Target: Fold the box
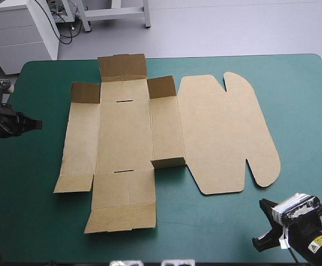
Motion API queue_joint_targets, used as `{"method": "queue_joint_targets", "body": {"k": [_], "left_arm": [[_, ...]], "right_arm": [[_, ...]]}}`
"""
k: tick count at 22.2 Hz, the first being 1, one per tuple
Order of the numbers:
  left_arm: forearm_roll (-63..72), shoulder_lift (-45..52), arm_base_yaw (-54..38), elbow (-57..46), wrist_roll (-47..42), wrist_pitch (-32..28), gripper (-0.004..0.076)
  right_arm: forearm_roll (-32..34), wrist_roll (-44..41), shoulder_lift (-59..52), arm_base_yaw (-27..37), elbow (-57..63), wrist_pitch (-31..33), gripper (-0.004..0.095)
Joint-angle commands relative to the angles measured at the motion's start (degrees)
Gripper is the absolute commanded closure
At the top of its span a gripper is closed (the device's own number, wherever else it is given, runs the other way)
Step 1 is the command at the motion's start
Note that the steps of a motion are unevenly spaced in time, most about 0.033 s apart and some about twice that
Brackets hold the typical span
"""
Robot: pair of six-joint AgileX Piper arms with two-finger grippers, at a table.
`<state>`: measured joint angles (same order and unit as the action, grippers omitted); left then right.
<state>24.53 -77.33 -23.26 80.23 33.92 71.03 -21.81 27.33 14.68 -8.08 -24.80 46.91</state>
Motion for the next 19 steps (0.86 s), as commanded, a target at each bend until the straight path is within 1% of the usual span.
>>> {"method": "queue_joint_targets", "body": {"k": [1,3,6,9,10,13,14,17,19], "left_arm": [[1.4,1.17,-1.69,1.87,0.25,0.41,0.0708],[-1.53,1.14,-1.55,1.45,-0.12,0.86,0.0715],[-3.63,1.14,-1.55,1.32,-1.24,-0.7,0.0731],[-3.24,-0.4,-1.55,1.32,-3.97,-0.38,0.0722],[-2.82,-1.5,-1.55,1.29,-4.81,0.24,0.0692],[-2.44,-6.12,-1.55,1.07,-5.09,2.81,0.0502],[-2.17,-6.87,-1.55,0.82,-5.09,2.81,0.0459],[0.8,-9.44,-1.55,-0.74,-4.95,2.81,0.0367],[2.91,-10.84,-1.55,-1.93,-4.12,2.81,0.0341]], "right_arm": [[-1.11,-0.02,0.53,-0.15,-1.32,-4.09,0.0927],[-1.11,-0.02,0.53,-0.15,-1.32,-4.09,0.0927],[-1.11,-0.02,0.53,-0.15,-1.32,-4.09,0.0927],[-1.11,-0.02,0.53,-0.15,-1.32,-4.09,0.0927],[-1.11,-0.02,0.53,-0.15,-1.32,-4.09,0.0927],[-1.11,-0.02,0.53,-0.15,-1.32,-4.09,0.0927],[-1.11,-0.02,0.53,-0.15,-1.32,-4.09,0.0927],[-1.11,-0.02,0.53,-0.15,-1.32,-4.09,0.0927],[-1.11,-0.02,0.53,-0.15,-1.32,-4.09,0.0927]]}}
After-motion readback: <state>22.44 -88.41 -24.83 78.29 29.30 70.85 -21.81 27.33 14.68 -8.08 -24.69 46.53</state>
